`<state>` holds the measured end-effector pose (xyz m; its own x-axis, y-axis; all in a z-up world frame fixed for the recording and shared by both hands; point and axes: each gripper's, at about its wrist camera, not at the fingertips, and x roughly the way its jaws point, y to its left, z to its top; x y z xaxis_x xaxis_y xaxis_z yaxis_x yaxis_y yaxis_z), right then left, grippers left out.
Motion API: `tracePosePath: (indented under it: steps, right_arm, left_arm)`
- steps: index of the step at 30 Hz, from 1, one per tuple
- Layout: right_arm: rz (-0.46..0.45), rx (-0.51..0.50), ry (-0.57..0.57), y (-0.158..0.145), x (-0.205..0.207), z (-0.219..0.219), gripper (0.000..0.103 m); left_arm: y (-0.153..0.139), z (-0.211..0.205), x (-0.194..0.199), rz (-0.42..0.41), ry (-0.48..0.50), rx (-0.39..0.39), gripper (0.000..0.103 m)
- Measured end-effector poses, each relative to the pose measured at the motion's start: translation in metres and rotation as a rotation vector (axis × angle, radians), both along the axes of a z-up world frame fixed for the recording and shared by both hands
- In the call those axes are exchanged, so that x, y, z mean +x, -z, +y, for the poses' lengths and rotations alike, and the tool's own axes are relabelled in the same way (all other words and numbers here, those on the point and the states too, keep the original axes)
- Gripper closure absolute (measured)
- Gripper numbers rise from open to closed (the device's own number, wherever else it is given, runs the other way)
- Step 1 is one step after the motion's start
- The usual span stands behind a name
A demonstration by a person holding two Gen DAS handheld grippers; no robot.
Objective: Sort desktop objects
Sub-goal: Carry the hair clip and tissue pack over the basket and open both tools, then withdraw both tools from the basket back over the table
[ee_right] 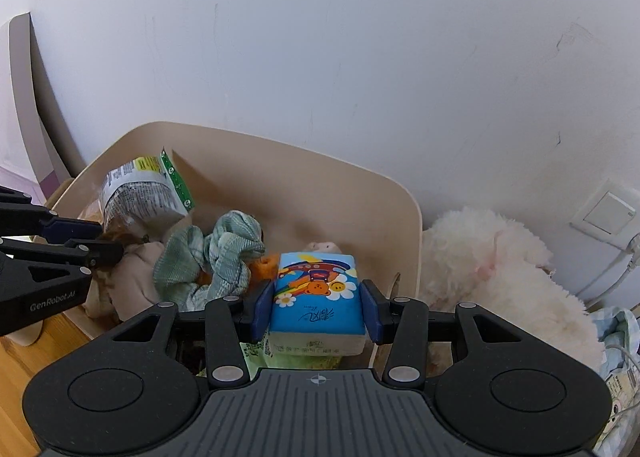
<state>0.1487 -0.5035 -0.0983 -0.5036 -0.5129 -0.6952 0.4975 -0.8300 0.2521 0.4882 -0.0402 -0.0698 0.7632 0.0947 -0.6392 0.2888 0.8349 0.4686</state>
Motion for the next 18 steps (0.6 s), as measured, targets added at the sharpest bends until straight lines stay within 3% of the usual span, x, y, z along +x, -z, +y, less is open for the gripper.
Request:
tracePosePath:
  steps: [2,5,12,18]
  right_arm:
    - [0.001,0.003,-0.001,0.001,0.001,0.000,0.045]
    - [0.011,0.004,-0.002,-0.001,0.003,0.004,0.034]
    - [0.006,-0.049,0.026,-0.008,0.013,0.016,0.001]
    - [0.016,-0.062,0.020,-0.019,0.027,0.023,0.000]
  left_arm:
    - [0.002,0.000,-0.001,0.005,-0.002,0.007,0.056]
    - [0.000,0.002,-0.006,-0.037,-0.005,0.012,0.039]
    - [-0.004,0.012,-0.016,-0.049,-0.033,0.012,0.034]
    - [-0.009,0.019,-0.036,-0.062,-0.018,0.014,0.033]
